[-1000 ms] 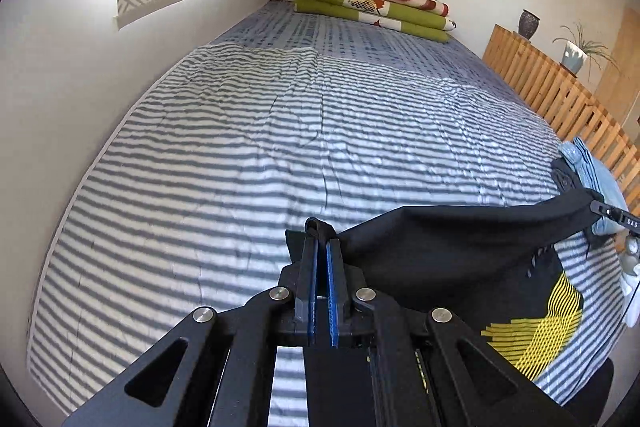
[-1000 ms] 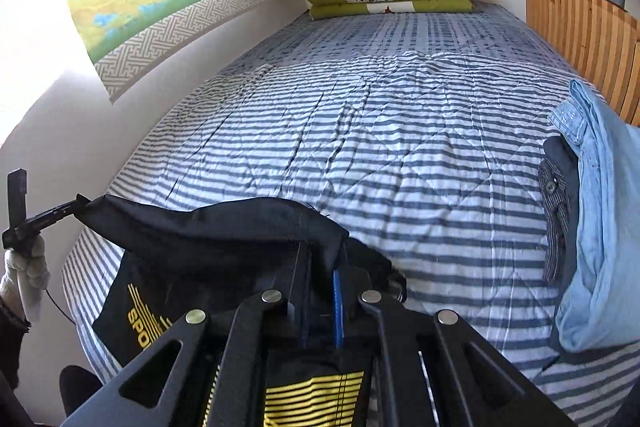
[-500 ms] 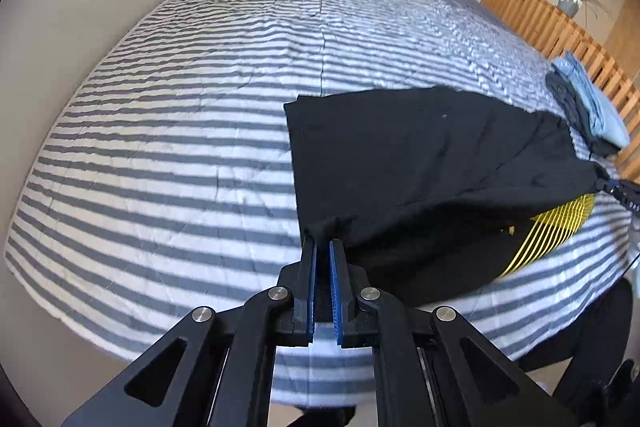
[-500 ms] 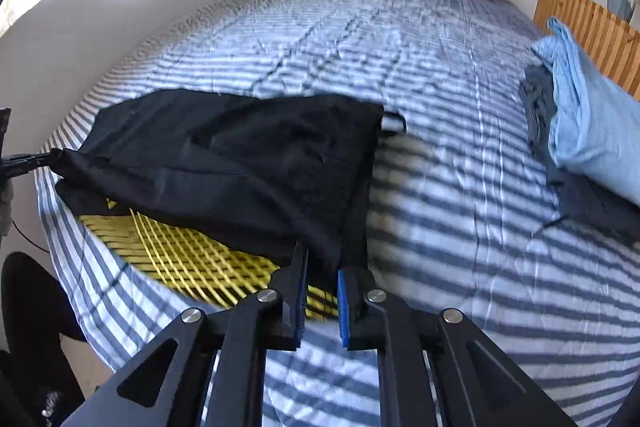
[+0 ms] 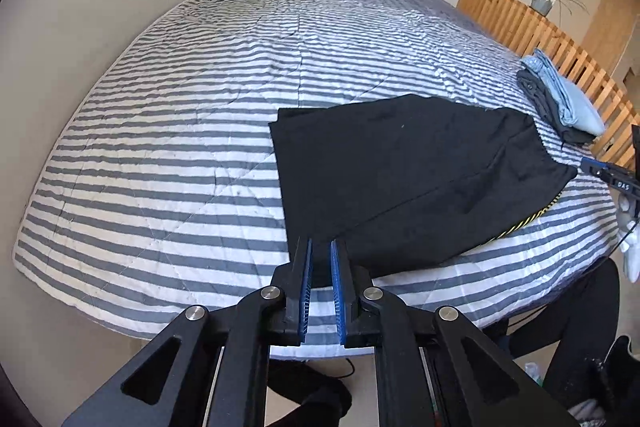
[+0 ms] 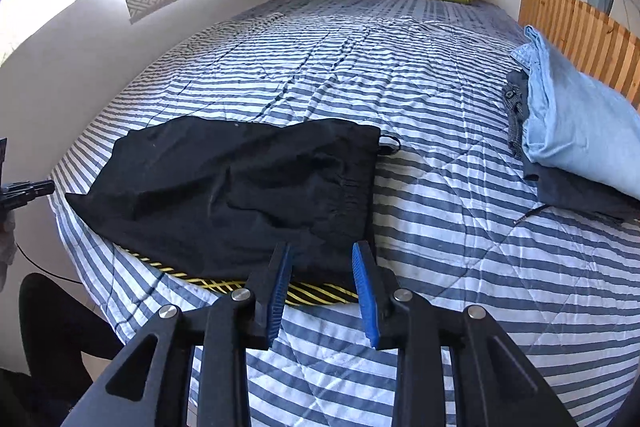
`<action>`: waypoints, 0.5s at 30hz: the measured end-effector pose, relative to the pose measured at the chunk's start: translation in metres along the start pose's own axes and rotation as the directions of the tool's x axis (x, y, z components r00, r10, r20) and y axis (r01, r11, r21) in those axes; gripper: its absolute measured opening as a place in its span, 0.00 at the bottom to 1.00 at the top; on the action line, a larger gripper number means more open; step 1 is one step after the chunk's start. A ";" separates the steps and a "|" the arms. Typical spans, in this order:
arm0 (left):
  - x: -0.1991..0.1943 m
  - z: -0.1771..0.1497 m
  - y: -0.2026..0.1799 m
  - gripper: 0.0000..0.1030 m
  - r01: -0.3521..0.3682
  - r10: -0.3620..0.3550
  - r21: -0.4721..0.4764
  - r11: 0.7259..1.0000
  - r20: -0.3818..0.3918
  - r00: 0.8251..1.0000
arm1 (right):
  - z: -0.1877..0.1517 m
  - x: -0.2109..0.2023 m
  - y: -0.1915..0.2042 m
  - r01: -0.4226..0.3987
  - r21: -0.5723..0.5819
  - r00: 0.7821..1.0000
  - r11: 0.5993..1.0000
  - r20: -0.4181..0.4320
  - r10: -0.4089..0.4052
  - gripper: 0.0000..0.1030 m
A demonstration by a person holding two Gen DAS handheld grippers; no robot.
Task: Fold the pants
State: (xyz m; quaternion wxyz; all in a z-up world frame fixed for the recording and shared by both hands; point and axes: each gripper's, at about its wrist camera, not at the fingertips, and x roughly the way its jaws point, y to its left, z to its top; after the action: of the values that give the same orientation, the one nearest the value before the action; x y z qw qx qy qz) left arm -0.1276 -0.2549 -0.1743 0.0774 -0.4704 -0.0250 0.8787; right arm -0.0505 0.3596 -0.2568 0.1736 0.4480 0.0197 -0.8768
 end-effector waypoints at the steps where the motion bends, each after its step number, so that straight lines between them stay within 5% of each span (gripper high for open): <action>1: 0.001 0.005 -0.003 0.09 -0.007 0.007 0.000 1.000 0.006 1.000 | 0.002 0.005 0.006 -0.015 -0.010 1.000 1.000 -0.009 0.015 0.28; 7: 0.055 0.011 -0.008 0.10 -0.036 0.037 0.019 0.999 -0.087 0.996 | 0.006 0.054 0.024 0.018 -0.072 0.995 0.997 -0.097 -0.025 0.28; 10: 0.085 -0.002 0.007 0.10 -0.144 0.145 0.021 0.989 -0.179 0.973 | -0.009 0.067 0.006 0.076 -0.062 0.979 0.995 -0.184 -0.086 0.25; 15: 0.060 0.021 0.030 0.10 -0.111 0.103 -0.100 0.989 -0.088 0.991 | -0.012 0.037 -0.008 0.042 -0.030 0.988 0.999 -0.147 -0.046 0.28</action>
State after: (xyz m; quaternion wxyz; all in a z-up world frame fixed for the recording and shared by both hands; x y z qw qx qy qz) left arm -0.1810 -0.2748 -0.2154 0.0063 -0.5102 -0.0425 0.8590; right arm -0.0639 0.3585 -0.2943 0.1583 0.5085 0.0541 -0.8446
